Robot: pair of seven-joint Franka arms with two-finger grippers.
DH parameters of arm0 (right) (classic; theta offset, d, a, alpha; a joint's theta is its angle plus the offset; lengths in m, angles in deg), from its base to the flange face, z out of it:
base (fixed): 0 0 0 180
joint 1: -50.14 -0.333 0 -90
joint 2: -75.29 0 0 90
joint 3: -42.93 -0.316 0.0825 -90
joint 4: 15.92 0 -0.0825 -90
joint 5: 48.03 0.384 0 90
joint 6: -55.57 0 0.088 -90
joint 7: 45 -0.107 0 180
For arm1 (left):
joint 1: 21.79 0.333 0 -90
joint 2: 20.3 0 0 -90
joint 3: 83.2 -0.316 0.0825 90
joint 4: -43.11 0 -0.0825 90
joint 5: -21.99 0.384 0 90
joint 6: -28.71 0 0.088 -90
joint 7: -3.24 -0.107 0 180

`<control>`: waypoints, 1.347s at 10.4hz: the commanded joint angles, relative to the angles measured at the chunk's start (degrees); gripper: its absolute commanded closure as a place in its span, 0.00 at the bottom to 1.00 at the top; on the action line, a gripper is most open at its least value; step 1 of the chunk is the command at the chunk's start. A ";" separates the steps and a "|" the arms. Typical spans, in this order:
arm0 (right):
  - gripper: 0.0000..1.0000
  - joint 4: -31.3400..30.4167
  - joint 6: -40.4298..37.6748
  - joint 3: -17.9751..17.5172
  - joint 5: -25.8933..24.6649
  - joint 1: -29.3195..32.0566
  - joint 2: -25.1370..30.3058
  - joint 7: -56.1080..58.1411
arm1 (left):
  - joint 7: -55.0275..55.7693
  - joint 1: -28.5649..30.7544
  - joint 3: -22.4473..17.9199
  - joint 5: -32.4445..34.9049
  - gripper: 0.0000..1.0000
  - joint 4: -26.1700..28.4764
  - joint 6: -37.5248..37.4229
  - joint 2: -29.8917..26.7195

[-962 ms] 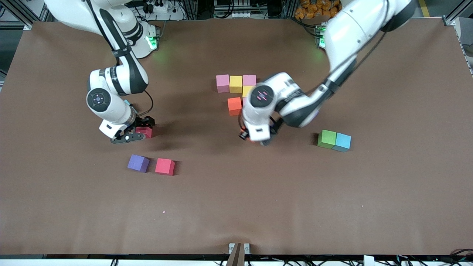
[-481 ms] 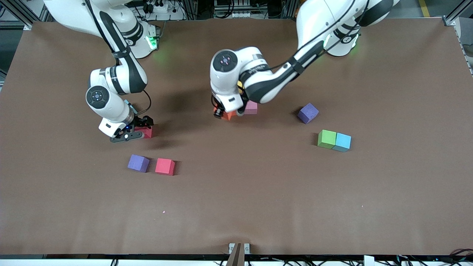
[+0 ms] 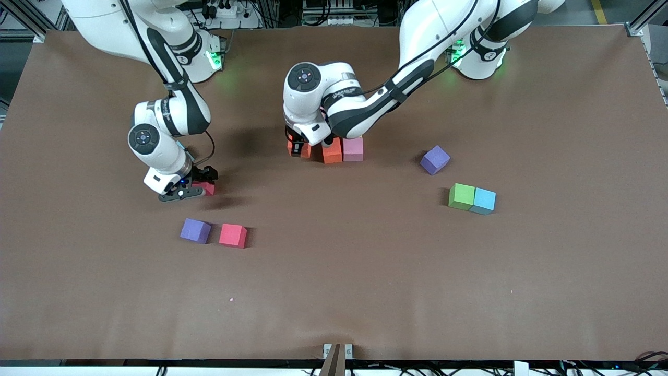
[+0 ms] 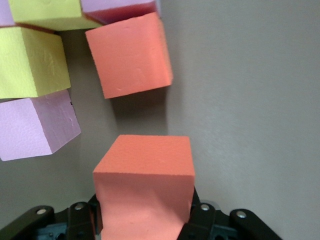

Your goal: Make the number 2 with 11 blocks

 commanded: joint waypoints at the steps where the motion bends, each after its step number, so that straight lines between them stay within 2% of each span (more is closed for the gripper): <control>1: 0.48 -0.29 0.14 -0.35 0.88 0.96 0.75 0.48 | 2.01 -0.10 -0.53 -0.16 1.00 -0.18 0.88 1.48; 2: 0.58 -0.29 0.05 -0.35 0.88 1.31 0.84 0.48 | 2.01 -0.10 -0.61 -0.16 1.00 0.18 0.97 2.00; 5: 0.59 0.59 -3.01 -0.35 0.97 1.40 3.74 0.30 | 2.01 0.16 -1.31 -0.16 1.00 1.15 0.97 2.62; 8: 0.59 1.99 -3.20 -0.43 0.97 0.70 3.83 -2.93 | 5.51 0.51 -1.41 -0.16 1.00 1.94 0.97 3.06; 12: 0.58 2.96 -3.11 -0.44 0.97 -3.25 3.22 -10.50 | 6.05 1.48 -1.41 -0.16 1.00 2.64 0.97 3.06; 13: 0.58 3.14 -3.11 -0.52 1.06 -3.43 3.13 -11.12 | 6.05 1.48 -1.41 -0.16 0.90 2.64 0.97 3.15; 14: 0.58 3.49 -3.20 -0.52 1.06 -4.39 3.04 -12.77 | 6.05 1.48 -1.41 -0.16 0.69 2.64 0.97 3.06</control>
